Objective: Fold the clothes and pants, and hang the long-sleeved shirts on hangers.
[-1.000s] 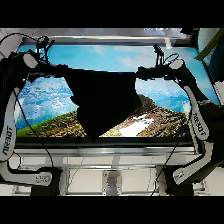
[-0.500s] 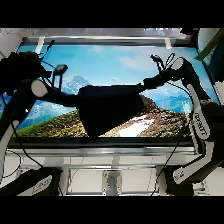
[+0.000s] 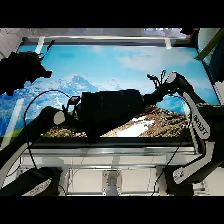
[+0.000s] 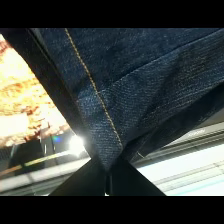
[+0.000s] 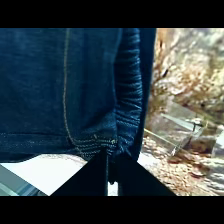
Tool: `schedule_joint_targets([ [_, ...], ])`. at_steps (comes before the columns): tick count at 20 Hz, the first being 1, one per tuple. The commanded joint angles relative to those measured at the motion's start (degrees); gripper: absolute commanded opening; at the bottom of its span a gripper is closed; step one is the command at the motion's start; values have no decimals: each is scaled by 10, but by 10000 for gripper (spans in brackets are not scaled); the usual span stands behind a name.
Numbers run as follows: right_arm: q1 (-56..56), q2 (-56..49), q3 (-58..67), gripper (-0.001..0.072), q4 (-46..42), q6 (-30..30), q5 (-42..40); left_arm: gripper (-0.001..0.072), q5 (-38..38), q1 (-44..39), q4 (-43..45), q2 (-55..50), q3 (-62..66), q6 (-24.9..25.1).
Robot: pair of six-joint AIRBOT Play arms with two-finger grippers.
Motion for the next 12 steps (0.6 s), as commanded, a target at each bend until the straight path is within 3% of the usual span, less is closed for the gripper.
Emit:
schedule_joint_targets([
  [1,0,0,-17,43,-4,-3,-34,12,2,-10,5,1,-24,-19],
  [4,0,0,-17,44,-1,-3,-36,20,2,-10,-40,1,-27,-19],
  [5,0,0,-16,96,0,-2,-30,142,1,-10,-62,2,-27,-17],
  [6,0,0,-16,206,0,-2,-15,437,1,-10,-90,2,-26,-12],
  [7,0,1,-16,305,-1,-2,10,662,0,-10,-113,2,-26,-12],
  [8,-1,6,-16,325,-5,-2,34,698,-3,-10,-129,2,-26,-12],
  [12,-14,75,-5,352,-5,-3,53,697,-4,-9,-155,37,-21,-12],
])
